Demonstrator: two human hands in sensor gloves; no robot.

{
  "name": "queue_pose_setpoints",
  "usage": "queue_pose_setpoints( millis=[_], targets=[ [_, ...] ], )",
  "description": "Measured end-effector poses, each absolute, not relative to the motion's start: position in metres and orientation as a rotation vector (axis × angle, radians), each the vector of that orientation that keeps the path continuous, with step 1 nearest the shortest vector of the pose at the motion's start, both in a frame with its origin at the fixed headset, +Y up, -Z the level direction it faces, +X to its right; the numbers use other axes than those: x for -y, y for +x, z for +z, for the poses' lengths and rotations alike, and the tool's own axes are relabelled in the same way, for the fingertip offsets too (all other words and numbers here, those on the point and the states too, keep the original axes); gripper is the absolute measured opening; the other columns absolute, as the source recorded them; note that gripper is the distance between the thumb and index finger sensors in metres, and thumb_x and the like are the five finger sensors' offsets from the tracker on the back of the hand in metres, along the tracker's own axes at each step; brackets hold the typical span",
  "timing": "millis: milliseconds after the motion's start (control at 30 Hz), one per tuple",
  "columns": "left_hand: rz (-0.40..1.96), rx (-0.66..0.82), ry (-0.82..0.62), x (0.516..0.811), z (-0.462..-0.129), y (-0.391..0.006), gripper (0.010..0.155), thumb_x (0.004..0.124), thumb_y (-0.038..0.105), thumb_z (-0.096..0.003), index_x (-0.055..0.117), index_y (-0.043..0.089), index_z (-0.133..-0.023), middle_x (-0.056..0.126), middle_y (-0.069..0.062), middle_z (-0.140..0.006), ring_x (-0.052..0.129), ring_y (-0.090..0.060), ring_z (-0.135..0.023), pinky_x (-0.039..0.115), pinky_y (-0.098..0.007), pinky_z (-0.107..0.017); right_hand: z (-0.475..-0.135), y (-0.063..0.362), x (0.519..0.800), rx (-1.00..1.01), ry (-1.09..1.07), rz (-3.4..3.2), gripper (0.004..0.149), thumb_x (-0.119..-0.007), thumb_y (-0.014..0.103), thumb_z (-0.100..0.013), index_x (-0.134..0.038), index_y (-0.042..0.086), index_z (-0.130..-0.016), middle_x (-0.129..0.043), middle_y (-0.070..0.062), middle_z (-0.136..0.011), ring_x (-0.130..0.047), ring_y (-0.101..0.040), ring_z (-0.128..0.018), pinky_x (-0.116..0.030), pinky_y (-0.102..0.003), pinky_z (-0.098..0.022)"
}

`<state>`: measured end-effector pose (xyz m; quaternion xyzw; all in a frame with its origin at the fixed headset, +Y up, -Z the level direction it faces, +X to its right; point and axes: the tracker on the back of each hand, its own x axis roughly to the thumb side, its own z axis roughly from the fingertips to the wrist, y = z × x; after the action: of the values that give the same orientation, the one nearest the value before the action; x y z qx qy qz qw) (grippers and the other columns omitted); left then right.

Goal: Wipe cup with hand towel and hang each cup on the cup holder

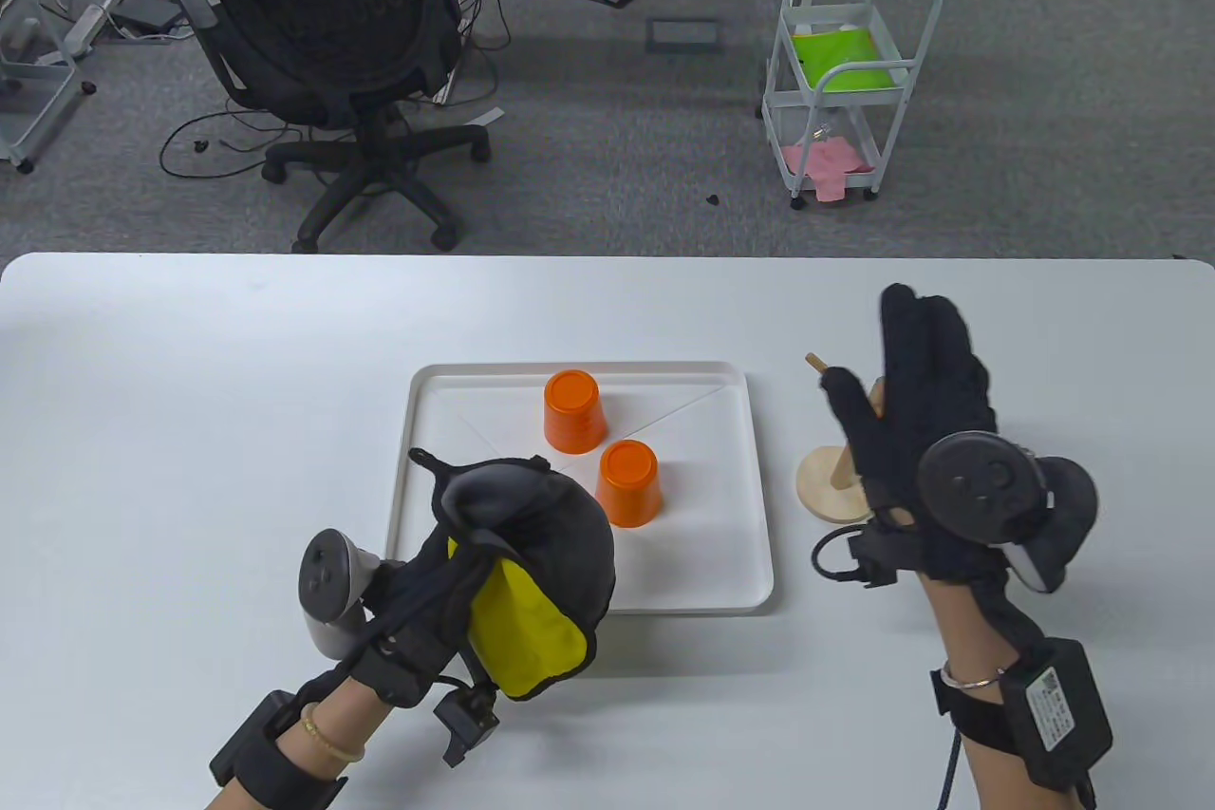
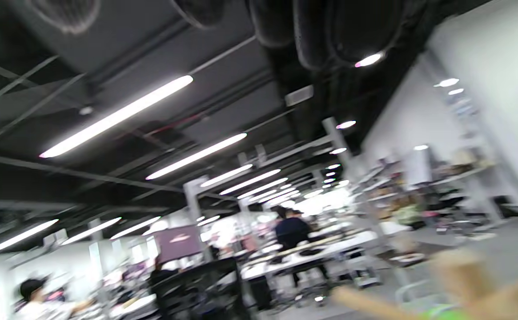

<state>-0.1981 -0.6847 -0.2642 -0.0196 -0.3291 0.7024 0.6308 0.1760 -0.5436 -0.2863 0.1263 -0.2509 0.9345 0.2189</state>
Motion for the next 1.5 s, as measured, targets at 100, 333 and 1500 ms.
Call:
queue_pose_setpoints(
  millis=[100,333,1500],
  targets=[
    [1.615,0.741,-0.028,0.685,-0.265,-0.202,0.058,0.054,0.060,-0.0663,0.038,0.040,-0.118,0.046,-0.009,-0.125,0.060,-0.042,-0.106,0.076,-0.048,-0.062,-0.296,0.133,0.561,0.551,0.495,2.626,0.075,-0.060,0.065,-0.057,-0.041,0.026,-0.119,-0.050,-0.022,-0.117,-0.066,-0.052,-0.093,-0.066,-0.057,-0.066],
    [1.631,0.754,-0.017,0.679,-0.264,-0.204,0.058,0.054,0.059,-0.0665,0.038,0.039,-0.118,0.047,-0.009,-0.125,0.060,-0.042,-0.106,0.076,-0.048,-0.062,-0.346,0.064,0.640,0.101,0.591,2.834,0.075,-0.064,0.062,-0.056,-0.038,0.027,-0.118,-0.046,-0.024,-0.117,-0.069,-0.051,-0.091,-0.071,-0.054,-0.062],
    [1.793,0.630,-0.231,0.703,-0.267,-0.191,0.070,0.054,0.055,-0.0679,0.028,0.012,-0.117,0.053,-0.022,-0.118,0.066,-0.042,-0.102,0.078,-0.045,-0.062,-0.223,0.052,0.634,0.593,1.074,2.382,0.077,-0.077,0.051,-0.052,-0.033,0.032,-0.112,-0.046,-0.020,-0.114,-0.080,-0.045,-0.081,-0.082,-0.042,-0.058]
  ],
)
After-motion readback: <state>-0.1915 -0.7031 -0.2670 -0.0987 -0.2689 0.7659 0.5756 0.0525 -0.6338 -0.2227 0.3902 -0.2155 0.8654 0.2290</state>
